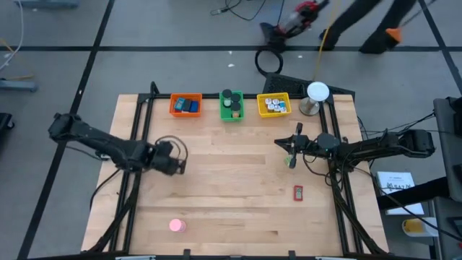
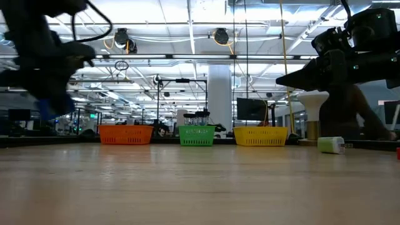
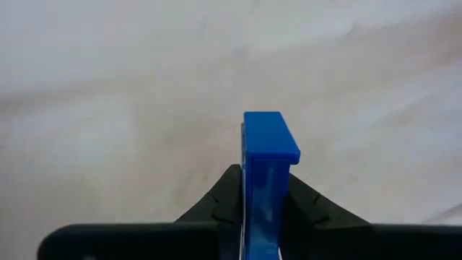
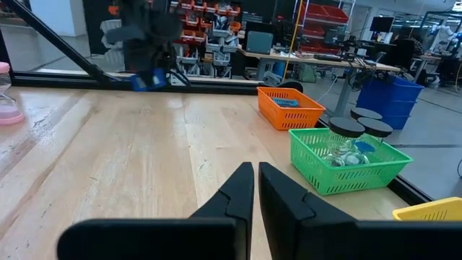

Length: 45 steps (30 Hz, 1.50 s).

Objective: Pick & Place Office items
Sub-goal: Put the blue digital clock into the orange bin

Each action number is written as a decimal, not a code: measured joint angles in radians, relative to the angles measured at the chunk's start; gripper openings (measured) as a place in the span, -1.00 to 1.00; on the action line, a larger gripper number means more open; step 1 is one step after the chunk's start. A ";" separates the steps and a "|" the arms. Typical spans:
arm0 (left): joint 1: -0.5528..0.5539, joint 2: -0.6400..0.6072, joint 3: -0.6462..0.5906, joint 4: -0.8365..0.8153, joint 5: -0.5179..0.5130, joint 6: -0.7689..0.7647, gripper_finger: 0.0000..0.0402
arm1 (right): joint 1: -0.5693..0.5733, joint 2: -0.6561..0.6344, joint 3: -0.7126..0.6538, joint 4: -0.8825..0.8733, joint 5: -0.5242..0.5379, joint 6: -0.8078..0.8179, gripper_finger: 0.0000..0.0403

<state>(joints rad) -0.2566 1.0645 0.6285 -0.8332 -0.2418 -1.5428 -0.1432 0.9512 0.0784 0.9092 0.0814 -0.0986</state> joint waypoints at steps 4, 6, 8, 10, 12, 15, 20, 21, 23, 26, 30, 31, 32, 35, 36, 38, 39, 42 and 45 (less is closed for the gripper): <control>0.123 0.007 -0.005 0.231 -0.010 0.218 -0.77 | 0.000 0.000 0.000 0.006 0.000 0.000 -0.91; 0.179 0.046 -0.014 0.396 0.046 0.316 -0.77 | 0.000 0.000 0.000 0.007 0.000 0.000 -0.91; 0.224 0.105 -0.017 0.514 0.100 0.390 -0.77 | 0.000 0.000 0.000 0.007 0.000 0.000 -0.91; 0.265 0.167 -0.018 0.582 0.152 0.446 -0.77 | 0.000 0.000 0.000 0.007 0.000 0.000 -0.91; 0.299 0.239 -0.018 0.619 0.203 0.483 -0.77 | 0.000 0.000 0.000 0.007 0.000 0.000 -0.91; 0.337 0.354 -0.020 0.656 0.289 0.528 -0.77 | 0.000 0.000 0.000 0.007 0.000 0.000 -0.91; 0.368 0.479 -0.016 0.805 0.399 0.574 -0.77 | 0.000 0.000 0.000 0.007 0.000 0.000 -0.91; 0.369 0.490 -0.016 0.831 0.407 0.579 -0.77 | 0.000 0.000 0.000 0.007 0.000 0.000 -0.91; 0.370 0.503 -0.016 0.871 0.429 0.590 -0.74 | 0.000 0.000 0.000 0.007 0.000 0.000 -0.91; 0.362 0.504 -0.018 0.884 0.451 0.606 -0.71 | 0.000 0.000 0.000 0.007 0.000 0.000 -0.91; 0.339 0.504 -0.018 0.876 0.454 0.615 -0.69 | 0.000 0.000 0.000 0.007 0.000 0.000 -0.91; 0.335 0.503 -0.018 0.873 0.454 0.615 -0.69 | 0.000 0.000 0.000 0.007 0.000 0.000 -0.91; 0.331 0.503 -0.018 0.869 0.451 0.614 -0.68 | 0.000 0.000 0.000 0.007 0.000 0.000 -0.91; 0.326 0.499 -0.017 0.850 0.436 0.602 -0.64 | 0.000 0.000 0.000 0.007 0.000 0.000 -0.91; 0.326 0.494 -0.017 0.834 0.431 0.601 -0.61 | 0.000 0.000 0.000 0.007 0.000 0.000 -0.91; 0.328 0.491 -0.011 0.796 0.421 0.607 -0.51 | 0.000 0.000 0.000 0.007 0.000 0.000 -0.91; 0.328 0.487 0.002 0.767 0.419 0.615 -0.46 | 0.000 0.000 0.000 0.007 0.000 0.000 -0.91; 0.328 0.475 0.037 0.647 0.395 0.647 -0.29 | 0.000 0.000 0.000 0.014 0.000 0.000 -0.91; 0.328 0.477 0.092 0.499 0.363 0.664 -0.12 | 0.000 0.000 0.000 0.024 -0.001 0.000 -0.91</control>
<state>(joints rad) 0.0712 1.5414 0.7209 -0.3346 0.1210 -0.8790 -0.1432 0.9512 0.0784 0.9330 0.0805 -0.0982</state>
